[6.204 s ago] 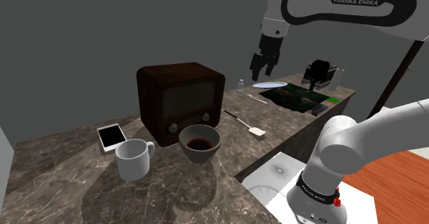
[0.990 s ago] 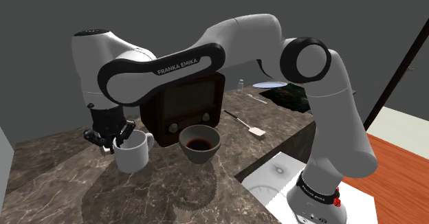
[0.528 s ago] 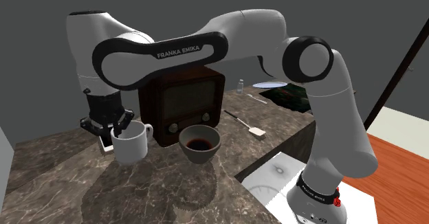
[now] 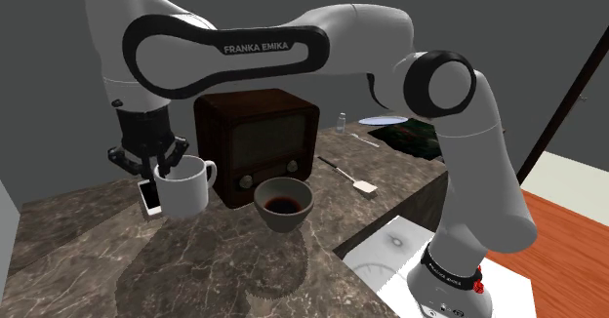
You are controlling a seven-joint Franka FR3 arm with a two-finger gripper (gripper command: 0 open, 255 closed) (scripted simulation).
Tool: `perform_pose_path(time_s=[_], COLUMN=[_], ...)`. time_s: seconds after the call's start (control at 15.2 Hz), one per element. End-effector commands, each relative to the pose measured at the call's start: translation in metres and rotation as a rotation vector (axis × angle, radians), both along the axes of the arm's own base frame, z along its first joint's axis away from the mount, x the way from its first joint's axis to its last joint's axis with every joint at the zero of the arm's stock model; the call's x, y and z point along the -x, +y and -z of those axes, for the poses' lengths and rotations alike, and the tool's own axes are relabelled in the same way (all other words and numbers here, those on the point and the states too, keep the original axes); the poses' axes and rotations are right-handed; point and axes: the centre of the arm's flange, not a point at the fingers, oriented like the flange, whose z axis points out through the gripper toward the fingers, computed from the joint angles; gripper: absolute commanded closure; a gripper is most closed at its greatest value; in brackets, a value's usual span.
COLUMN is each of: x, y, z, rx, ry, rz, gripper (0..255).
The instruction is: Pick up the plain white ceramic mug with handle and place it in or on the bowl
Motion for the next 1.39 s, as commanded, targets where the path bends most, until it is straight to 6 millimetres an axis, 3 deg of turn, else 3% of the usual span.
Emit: perform_pose_path(time_s=[0.0, 0.53, 1.32], x=[-0.001, -0.001, 0.078], y=[0.0, 0.0, -0.136], z=[-0.01, -0.049, -0.072], rx=[0.0, 0.0, 0.0], ry=[0.0, 0.0, 0.0], rz=[0.0, 0.0, 0.0], gripper=[255, 255, 255])
